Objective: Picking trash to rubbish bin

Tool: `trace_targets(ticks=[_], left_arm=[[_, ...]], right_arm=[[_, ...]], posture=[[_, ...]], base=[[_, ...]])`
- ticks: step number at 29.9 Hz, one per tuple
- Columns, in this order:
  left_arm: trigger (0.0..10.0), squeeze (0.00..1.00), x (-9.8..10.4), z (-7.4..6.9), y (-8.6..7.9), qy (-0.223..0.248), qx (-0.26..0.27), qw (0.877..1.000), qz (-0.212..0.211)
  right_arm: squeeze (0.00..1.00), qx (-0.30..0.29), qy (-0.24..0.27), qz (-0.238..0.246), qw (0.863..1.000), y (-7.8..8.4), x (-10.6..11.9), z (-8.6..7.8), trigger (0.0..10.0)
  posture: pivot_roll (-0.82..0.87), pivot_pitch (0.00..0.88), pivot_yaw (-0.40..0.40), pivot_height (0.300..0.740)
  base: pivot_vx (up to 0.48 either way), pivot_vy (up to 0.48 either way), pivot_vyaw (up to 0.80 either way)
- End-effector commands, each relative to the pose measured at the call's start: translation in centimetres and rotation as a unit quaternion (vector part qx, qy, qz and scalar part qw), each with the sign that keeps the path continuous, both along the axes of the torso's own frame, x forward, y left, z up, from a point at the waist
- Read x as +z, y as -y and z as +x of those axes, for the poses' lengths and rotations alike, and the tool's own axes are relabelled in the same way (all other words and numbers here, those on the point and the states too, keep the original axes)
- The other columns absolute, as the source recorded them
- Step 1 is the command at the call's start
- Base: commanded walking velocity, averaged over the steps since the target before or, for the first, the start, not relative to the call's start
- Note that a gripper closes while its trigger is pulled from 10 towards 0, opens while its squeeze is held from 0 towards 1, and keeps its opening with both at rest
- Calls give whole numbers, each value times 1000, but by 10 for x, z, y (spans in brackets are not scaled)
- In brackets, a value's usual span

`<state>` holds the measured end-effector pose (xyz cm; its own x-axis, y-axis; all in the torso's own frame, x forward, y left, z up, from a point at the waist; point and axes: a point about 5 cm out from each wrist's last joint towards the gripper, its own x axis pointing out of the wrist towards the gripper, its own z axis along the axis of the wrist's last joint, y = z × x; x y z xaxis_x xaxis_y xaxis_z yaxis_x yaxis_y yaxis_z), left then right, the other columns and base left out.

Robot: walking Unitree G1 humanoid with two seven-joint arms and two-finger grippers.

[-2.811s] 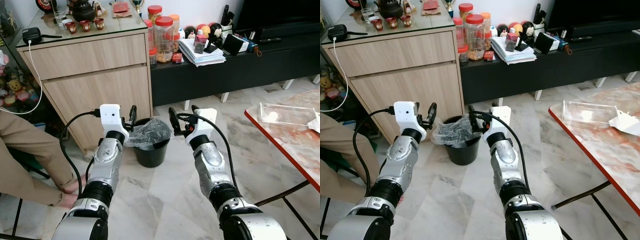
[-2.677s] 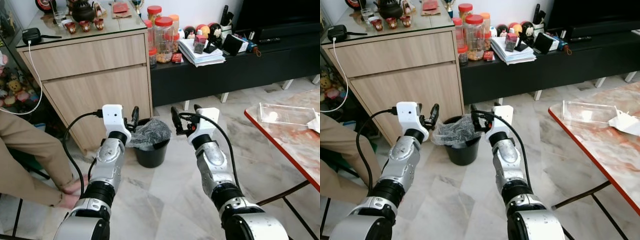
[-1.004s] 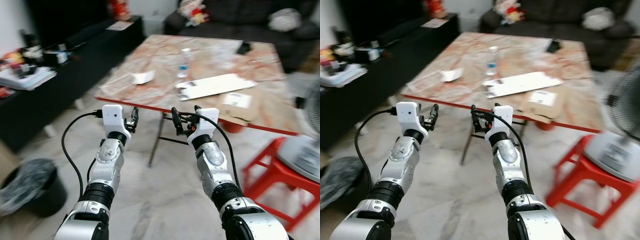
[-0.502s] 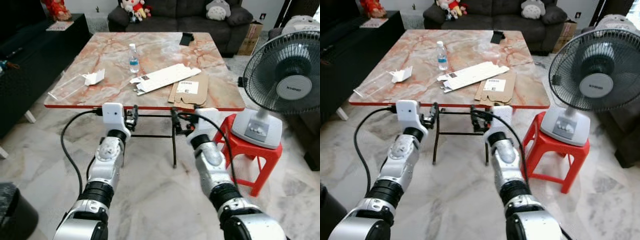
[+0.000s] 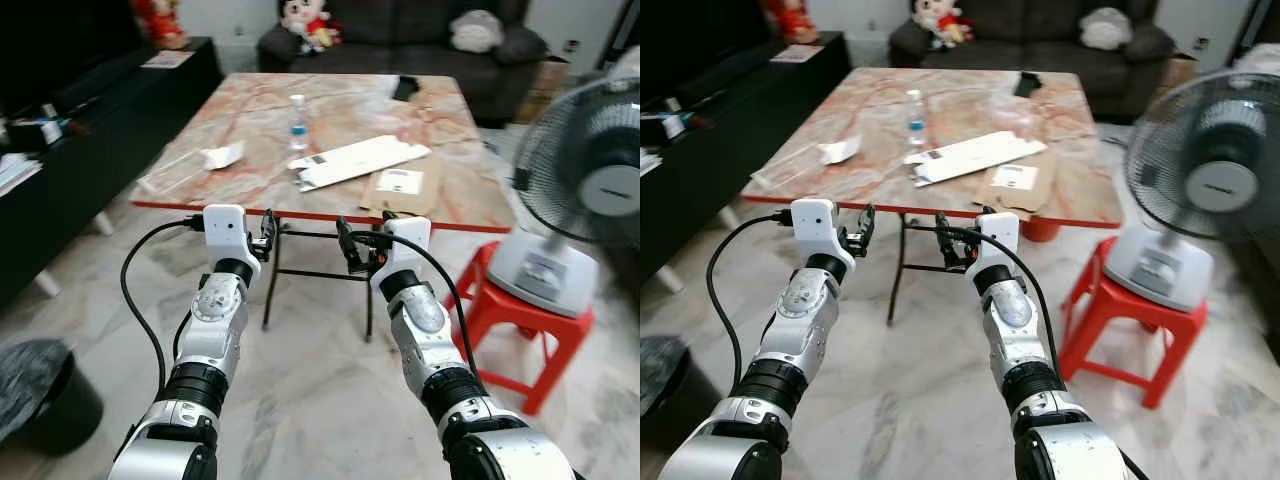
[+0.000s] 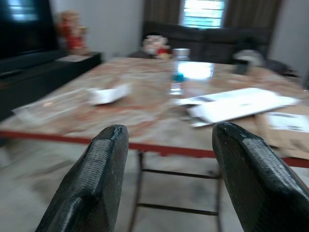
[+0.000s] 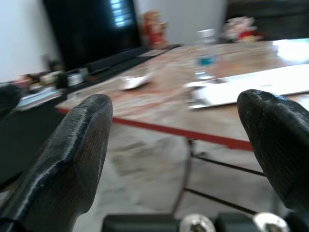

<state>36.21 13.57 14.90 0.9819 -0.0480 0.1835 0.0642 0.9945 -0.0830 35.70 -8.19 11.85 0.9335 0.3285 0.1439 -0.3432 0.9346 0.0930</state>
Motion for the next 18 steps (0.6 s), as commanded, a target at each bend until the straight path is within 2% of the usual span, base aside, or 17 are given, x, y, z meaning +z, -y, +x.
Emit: trace_targets(ticks=[1,6,9,13,18], left_arm=[[10000,0,0,-1,-6,-1,15,1000,4],[10000,0,0,-1,-7,-3,21,1000,4],[10000,0,0,-1,-8,-3,23,1000,3],[10000,0,1,-1,-10,-1,28,1000,2],[10000,0,1,-1,-10,-1,31,1000,2]], right_arm=[[0,12,12,-6,1000,-5,4,0,10000],[0,15,11,-4,1000,-6,4,-1,10000],[0,15,6,7,1000,-6,3,-1,10000],[0,27,14,-6,1000,-8,4,-2,10000],[0,30,16,-15,999,-9,3,-3,10000]], posture=[[51,0,30,740],[51,0,30,740],[51,0,30,740],[50,0,29,740],[50,0,29,740]], base=[[292,0,800],[305,0,800],[330,0,0],[388,0,0],[432,0,800]])
